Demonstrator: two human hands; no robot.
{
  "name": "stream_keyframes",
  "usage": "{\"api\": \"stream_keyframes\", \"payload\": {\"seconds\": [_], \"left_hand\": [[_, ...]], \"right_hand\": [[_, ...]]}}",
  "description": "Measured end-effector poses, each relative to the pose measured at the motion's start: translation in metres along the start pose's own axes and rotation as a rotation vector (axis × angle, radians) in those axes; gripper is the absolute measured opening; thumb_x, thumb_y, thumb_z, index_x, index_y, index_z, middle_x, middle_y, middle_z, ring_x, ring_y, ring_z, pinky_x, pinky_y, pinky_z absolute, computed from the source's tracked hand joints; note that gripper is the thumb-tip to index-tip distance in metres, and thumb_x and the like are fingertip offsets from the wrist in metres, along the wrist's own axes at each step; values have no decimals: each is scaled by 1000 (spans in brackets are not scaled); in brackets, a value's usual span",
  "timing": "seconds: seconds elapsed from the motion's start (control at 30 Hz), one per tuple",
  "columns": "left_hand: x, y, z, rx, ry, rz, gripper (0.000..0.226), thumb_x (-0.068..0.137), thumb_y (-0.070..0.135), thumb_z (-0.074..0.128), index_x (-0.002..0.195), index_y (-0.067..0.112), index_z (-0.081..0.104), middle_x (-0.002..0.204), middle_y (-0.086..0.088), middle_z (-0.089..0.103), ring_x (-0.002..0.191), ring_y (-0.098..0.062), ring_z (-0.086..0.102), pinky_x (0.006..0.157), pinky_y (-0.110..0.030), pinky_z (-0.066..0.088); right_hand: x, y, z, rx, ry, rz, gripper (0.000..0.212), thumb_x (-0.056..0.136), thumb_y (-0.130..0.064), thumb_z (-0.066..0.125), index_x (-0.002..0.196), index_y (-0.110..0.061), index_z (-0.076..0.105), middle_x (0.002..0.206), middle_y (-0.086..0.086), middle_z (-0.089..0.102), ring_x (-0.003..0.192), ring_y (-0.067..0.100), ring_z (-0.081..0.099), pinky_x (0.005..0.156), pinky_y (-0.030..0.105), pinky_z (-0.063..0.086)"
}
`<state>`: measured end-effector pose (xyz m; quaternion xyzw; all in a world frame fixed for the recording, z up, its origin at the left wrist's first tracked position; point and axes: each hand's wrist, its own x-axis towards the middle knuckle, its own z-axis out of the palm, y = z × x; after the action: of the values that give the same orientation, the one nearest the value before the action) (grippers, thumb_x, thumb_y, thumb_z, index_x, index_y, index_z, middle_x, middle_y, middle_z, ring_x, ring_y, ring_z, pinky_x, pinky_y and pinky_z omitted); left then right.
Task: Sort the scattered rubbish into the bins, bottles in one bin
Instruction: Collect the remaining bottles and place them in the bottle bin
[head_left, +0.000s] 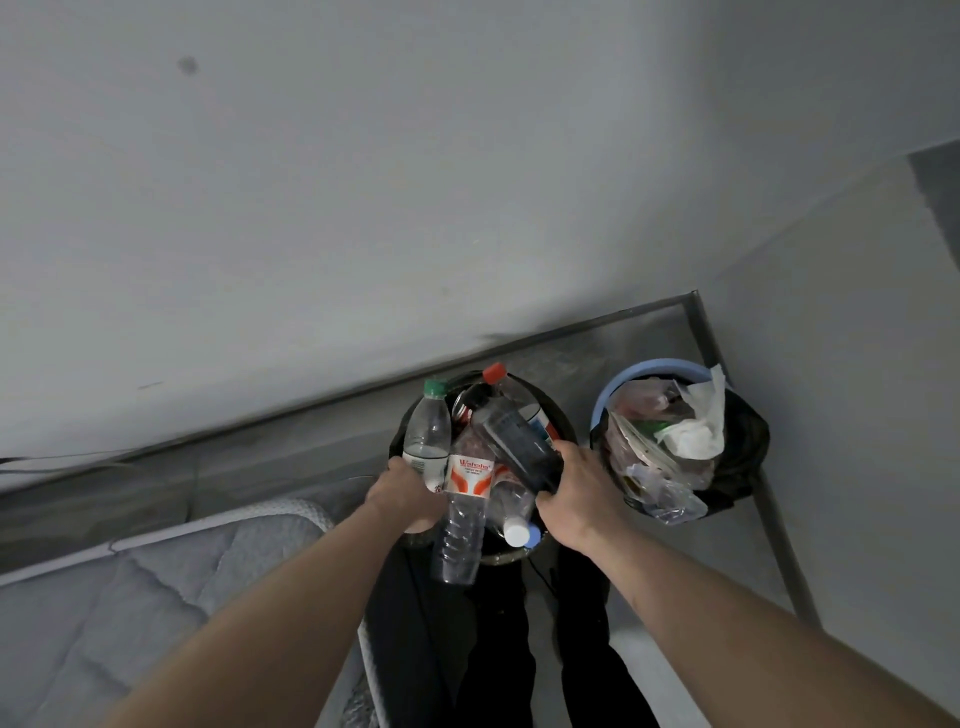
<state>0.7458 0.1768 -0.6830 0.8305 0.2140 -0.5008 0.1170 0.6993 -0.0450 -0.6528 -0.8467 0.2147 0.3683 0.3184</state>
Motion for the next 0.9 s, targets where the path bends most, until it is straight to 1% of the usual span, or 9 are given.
{"api": "stream_keyframes", "payload": {"seconds": [0.07, 0.13, 0.2, 0.33, 0.47, 0.6, 0.77, 0.83, 0.9], "left_hand": [[2, -1, 1, -56, -18, -43, 96, 80, 39, 76, 146, 0, 18, 144, -18, 45, 132, -35, 48, 108, -43, 44], [0, 0, 3, -113, 40, -48, 107, 79, 41, 77, 151, 1, 9, 150, -20, 34, 136, -39, 43, 110, -47, 42], [-4, 0, 4, -164, 121, -8, 107, 78, 37, 75, 154, 5, 5, 151, -19, 30, 137, -41, 39, 112, -49, 40], [-14, -3, 3, -262, 190, 33, 95, 77, 21, 65, 152, 7, 8, 150, -19, 31, 136, -42, 37, 112, -53, 37], [-19, -5, -2, -302, 185, 26, 82, 83, 20, 62, 149, 8, 15, 149, -17, 34, 134, -38, 40, 108, -49, 39], [-21, -2, -7, -317, 205, -8, 67, 85, 18, 61, 140, 7, 24, 142, -16, 40, 125, -39, 49, 99, -47, 45], [-44, -6, -15, -289, 194, 15, 71, 79, 19, 61, 142, 10, 28, 144, -13, 37, 123, -39, 49, 100, -52, 46], [-67, -9, -21, -230, 183, 64, 76, 78, 19, 59, 147, 12, 28, 148, -12, 34, 128, -38, 45, 106, -52, 42], [-101, -11, -27, -144, 183, 154, 79, 79, 18, 57, 151, 13, 26, 157, -9, 26, 137, -37, 37, 114, -49, 35]], "right_hand": [[0, -1, 2, 5, -4, -6, 69, 88, -22, 66, 149, -25, 35, 143, 1, 43, 126, 24, 51, 105, 37, 45], [0, -1, 2, 2, -4, -10, 68, 88, -22, 67, 148, -25, 35, 142, 2, 43, 125, 25, 52, 104, 38, 46], [0, -1, 1, 1, -6, -9, 66, 88, -22, 67, 147, -25, 37, 141, 2, 45, 123, 25, 54, 103, 39, 48], [-1, 0, -2, -4, -17, -6, 64, 88, -22, 67, 145, -25, 40, 138, 2, 47, 122, 24, 54, 102, 38, 48], [-2, -4, -5, -11, -22, -7, 64, 88, -23, 67, 145, -25, 40, 139, 1, 46, 122, 23, 53, 102, 38, 48], [2, -9, -10, -33, -24, -19, 69, 88, -22, 66, 150, -22, 35, 144, 2, 42, 127, 24, 51, 105, 37, 45], [-15, -15, -27, -57, -8, -23, 68, 88, -20, 66, 149, -22, 36, 143, 3, 42, 128, 24, 50, 104, 35, 44], [-36, -20, -38, -91, -9, -48, 69, 87, -20, 67, 149, -22, 36, 144, 2, 41, 129, 24, 48, 105, 35, 44], [-65, -26, -51, -147, -22, -86, 71, 87, -23, 66, 149, -22, 34, 146, 1, 38, 130, 24, 45, 107, 38, 44]]}}
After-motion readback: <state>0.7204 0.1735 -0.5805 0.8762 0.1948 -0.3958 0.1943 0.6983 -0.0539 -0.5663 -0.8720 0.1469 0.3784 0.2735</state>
